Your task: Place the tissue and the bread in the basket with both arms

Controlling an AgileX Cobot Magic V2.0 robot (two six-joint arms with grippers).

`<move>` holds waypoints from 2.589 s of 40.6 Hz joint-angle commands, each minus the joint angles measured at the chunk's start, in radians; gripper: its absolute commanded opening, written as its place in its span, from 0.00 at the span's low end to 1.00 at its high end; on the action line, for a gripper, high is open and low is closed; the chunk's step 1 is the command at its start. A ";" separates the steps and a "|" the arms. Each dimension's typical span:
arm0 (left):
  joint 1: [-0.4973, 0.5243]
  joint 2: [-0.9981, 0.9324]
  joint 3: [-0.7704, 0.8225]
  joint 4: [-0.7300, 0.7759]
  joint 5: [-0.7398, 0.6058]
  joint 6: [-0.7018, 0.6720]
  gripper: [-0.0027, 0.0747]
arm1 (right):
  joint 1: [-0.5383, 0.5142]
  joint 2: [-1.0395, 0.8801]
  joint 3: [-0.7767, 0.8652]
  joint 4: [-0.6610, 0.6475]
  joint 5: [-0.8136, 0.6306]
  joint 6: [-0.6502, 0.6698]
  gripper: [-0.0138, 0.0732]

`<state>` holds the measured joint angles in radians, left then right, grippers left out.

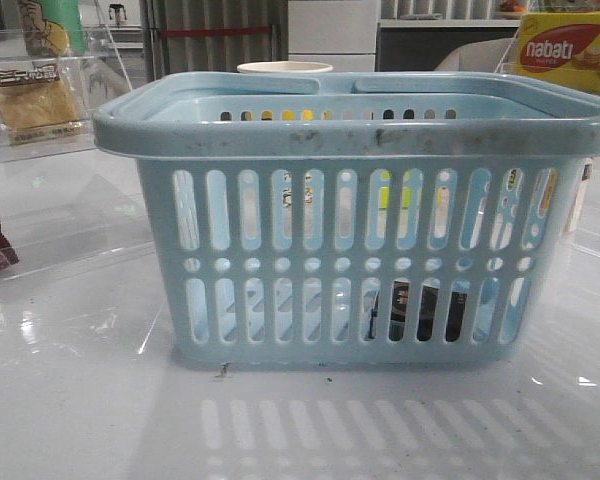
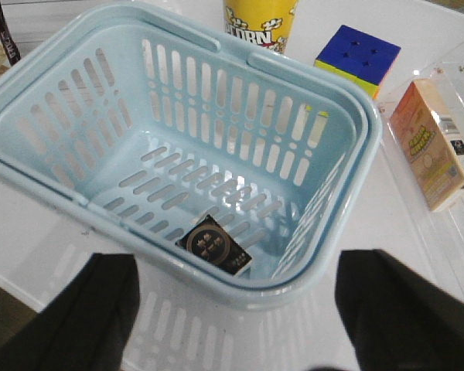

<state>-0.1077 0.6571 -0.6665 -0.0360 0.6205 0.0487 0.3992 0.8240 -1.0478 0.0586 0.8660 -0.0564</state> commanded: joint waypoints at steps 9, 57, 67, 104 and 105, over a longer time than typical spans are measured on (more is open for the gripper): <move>-0.008 0.004 -0.036 -0.023 -0.076 -0.001 0.53 | -0.001 -0.244 0.190 -0.006 -0.023 -0.012 0.87; 0.077 0.814 -0.585 -0.099 -0.256 -0.009 0.79 | -0.001 -0.310 0.266 -0.006 -0.011 -0.012 0.87; 0.139 0.998 -0.745 -0.204 -0.287 -0.072 0.79 | -0.001 -0.310 0.266 -0.006 -0.011 -0.012 0.87; 0.140 1.207 -0.884 -0.367 -0.296 -0.082 0.35 | -0.001 -0.310 0.266 -0.006 -0.011 -0.012 0.87; 0.140 1.202 -0.884 -0.371 -0.289 -0.082 0.33 | -0.001 -0.310 0.266 -0.006 -0.011 -0.012 0.87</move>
<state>0.0369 1.9247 -1.5187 -0.3840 0.3380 -0.0293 0.3992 0.5108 -0.7569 0.0586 0.9260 -0.0611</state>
